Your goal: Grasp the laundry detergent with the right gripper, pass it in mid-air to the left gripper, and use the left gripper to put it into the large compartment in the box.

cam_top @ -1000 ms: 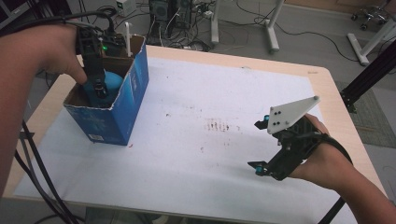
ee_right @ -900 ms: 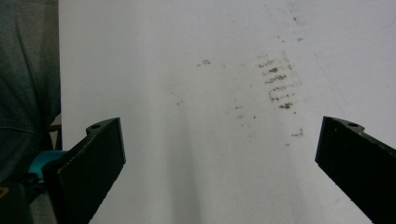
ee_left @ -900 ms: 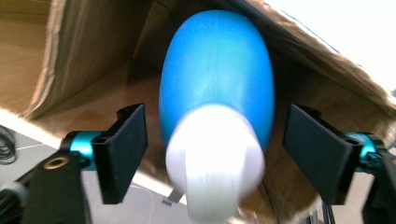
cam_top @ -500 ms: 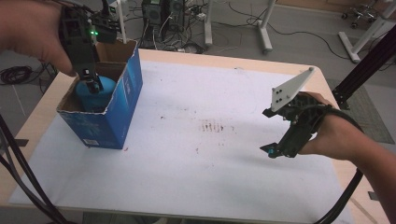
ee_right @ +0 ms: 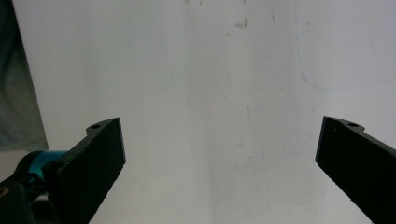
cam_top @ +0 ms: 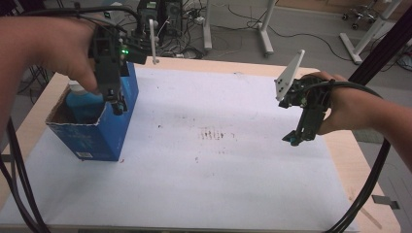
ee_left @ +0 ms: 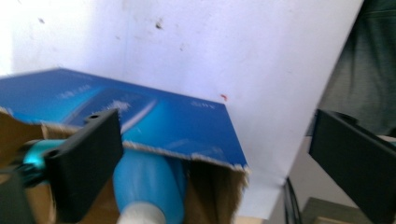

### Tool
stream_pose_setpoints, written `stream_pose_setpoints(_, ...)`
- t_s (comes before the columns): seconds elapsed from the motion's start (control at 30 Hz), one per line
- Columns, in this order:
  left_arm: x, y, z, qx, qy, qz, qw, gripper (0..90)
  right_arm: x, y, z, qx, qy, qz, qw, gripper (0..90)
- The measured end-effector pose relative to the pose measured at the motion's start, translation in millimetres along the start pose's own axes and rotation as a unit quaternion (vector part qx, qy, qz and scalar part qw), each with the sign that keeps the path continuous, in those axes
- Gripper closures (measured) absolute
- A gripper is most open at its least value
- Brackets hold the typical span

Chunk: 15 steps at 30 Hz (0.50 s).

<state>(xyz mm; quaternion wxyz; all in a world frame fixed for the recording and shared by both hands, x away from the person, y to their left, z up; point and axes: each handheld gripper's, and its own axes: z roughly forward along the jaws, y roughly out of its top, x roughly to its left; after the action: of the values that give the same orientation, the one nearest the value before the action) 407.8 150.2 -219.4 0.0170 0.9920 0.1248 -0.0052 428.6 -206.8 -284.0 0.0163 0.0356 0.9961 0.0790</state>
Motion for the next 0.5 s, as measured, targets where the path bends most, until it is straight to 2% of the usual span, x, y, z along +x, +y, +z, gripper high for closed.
stream_pose_setpoints(0.13,-0.5,10.9,6.4,0.007,0.004,0.015,0.9999,1.7,-9.2,-3.8,4.7,0.047,0.002,-0.013,0.9988,0.6)
stream_pose_setpoints(0.23,-0.3,15.6,10.2,0.011,0.009,0.028,0.9995,1.7,-11.5,-5.6,9.4,0.067,0.005,-0.018,0.9976,0.6)
stream_pose_setpoints(0.3,0.2,17.9,12.0,0.008,0.008,0.038,0.9992,1.7,-12.4,-5.8,13.3,0.077,0.003,-0.022,0.9967,0.7)
stream_pose_setpoints(0.37,0.2,18.6,12.1,0.003,0.009,0.038,0.9992,1.7,-12.1,-4.7,15.8,0.084,0.001,-0.024,0.9962,0.6)
stream_pose_setpoints(0.5,-1.0,18.3,9.2,-0.002,0.011,0.04,0.9992,1.7,-9.4,0.9,14.0,0.077,-0.004,-0.025,0.9967,0.6)
